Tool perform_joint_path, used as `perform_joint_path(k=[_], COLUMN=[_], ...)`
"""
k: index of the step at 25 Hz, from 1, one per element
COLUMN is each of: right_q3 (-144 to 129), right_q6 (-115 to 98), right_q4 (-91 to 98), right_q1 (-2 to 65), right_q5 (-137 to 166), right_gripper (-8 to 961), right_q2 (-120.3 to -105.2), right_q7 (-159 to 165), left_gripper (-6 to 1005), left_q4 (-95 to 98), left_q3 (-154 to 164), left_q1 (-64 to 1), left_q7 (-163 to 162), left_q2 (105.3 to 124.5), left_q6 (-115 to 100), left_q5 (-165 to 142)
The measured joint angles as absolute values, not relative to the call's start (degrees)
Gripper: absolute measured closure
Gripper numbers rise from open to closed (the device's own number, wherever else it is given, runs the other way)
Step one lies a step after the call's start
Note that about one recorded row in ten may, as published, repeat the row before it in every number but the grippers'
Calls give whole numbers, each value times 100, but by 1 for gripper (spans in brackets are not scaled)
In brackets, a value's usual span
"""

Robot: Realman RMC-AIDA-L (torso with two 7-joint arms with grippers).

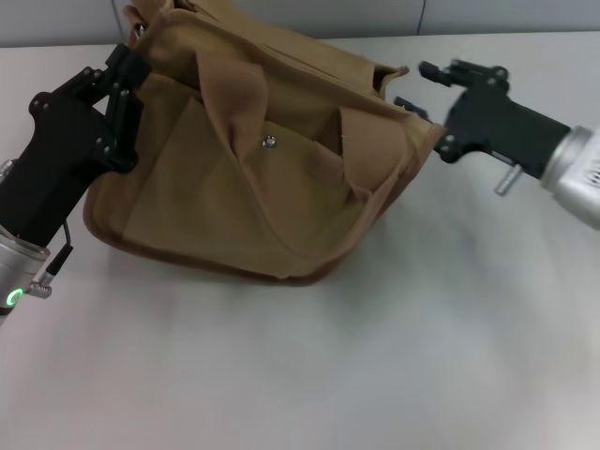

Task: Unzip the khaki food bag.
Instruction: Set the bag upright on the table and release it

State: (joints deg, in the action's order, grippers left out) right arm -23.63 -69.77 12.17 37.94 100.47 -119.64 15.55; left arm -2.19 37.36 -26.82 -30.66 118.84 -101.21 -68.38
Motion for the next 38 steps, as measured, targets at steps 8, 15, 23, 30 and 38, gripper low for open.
perform_joint_path(k=[8, 15, 23, 30, 38], right_q3=[-2387, -2690, -2854, -2771, -2818], right_q6=[-6652, -6628, -6676, -6805, -7646], right_q4=[1028, 1028, 1020, 951, 1843], right_q1=[4227, 4305, 4297, 4235, 3834], right_q5=[9868, 9888, 9891, 9567, 9348], right_gripper=[506, 567, 776, 885, 880], right_q2=[-11971, -11971, -11971, -11970, -11928], right_q7=[1173, 1167, 1163, 1430, 3791], left_gripper=[934, 935, 936, 937, 938], left_q4=[-220, -174, -158, -160, -253], left_q3=[3735, 3735, 3725, 3770, 3830], left_q1=[-2646, -2593, -2583, -2558, -2428], left_q7=[-3067, -3067, -3076, -3084, -3100], left_q2=[11882, 11885, 11891, 11891, 11911], left_q6=[-10114, -10108, -10106, -10106, -9988], left_q5=[-6839, -6838, -6838, -6889, -7465])
